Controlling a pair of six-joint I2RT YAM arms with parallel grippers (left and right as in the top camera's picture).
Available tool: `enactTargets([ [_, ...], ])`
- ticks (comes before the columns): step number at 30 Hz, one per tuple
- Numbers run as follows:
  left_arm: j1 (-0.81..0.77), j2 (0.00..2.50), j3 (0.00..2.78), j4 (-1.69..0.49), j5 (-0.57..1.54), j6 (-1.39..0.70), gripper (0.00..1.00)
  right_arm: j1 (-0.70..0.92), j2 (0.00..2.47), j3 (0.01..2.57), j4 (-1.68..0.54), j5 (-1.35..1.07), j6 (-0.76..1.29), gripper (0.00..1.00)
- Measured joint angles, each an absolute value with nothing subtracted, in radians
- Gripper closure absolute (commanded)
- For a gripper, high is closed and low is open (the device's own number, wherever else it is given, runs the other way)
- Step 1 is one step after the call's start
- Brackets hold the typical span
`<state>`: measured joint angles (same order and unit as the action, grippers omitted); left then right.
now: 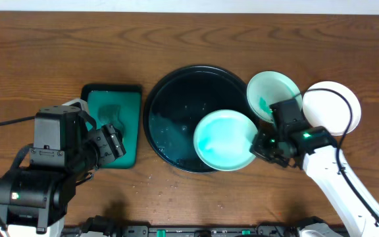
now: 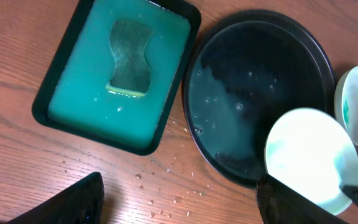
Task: Clean dirty plates on tray and stack at the side
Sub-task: 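Lift the scrubbed mint-green plate with the right gripper toward the right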
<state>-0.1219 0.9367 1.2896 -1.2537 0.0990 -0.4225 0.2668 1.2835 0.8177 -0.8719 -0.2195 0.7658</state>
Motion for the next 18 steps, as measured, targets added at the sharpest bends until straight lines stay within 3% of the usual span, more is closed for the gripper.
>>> enactTargets([
  [11, -0.122, 0.937, 1.290, -1.281, 0.099, -0.422, 0.21, 0.228, 1.283, 0.817, -0.976, -0.507, 0.636, 0.99],
  [18, -0.122, 0.937, 1.290, -1.283, 0.099, -0.422, 0.21, 0.228, 1.283, 0.815, -0.757, -0.628, 0.551, 0.99],
])
